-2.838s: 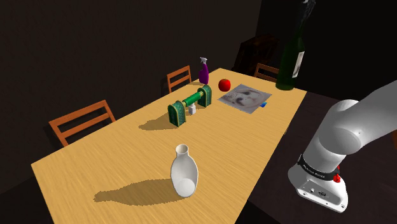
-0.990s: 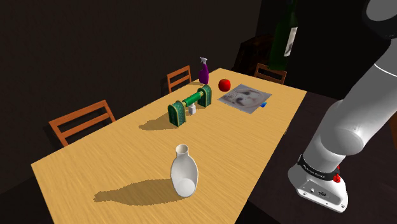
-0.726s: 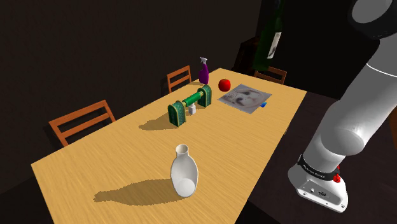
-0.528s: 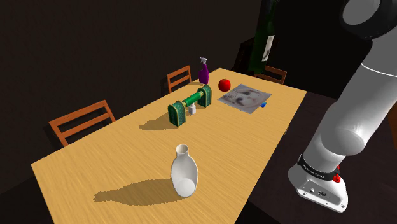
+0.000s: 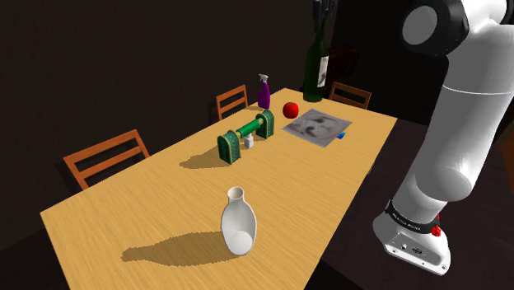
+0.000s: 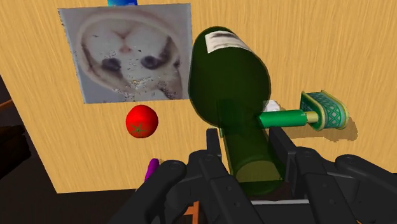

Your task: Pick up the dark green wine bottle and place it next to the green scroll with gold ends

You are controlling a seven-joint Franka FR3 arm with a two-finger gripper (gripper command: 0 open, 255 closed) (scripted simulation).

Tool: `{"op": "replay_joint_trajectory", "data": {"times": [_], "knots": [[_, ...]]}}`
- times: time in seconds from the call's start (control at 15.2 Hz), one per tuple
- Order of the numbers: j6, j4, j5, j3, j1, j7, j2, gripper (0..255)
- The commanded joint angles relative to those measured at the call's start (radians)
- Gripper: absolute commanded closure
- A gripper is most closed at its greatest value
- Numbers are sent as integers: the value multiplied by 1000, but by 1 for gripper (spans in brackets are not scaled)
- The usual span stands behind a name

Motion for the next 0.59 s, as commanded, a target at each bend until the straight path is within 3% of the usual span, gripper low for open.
{"op": "replay_joint_trajectory", "data": {"times": [0.0,0.26,0.4,0.46,0.53], "knots": [[4,62,38,1,-14,5,73,255],[-6,217,113,15,-57,24,229,255],[-34,346,158,28,-96,40,331,255],[-70,461,191,42,-134,54,409,255],[-25,374,170,37,-105,49,369,255]]}}
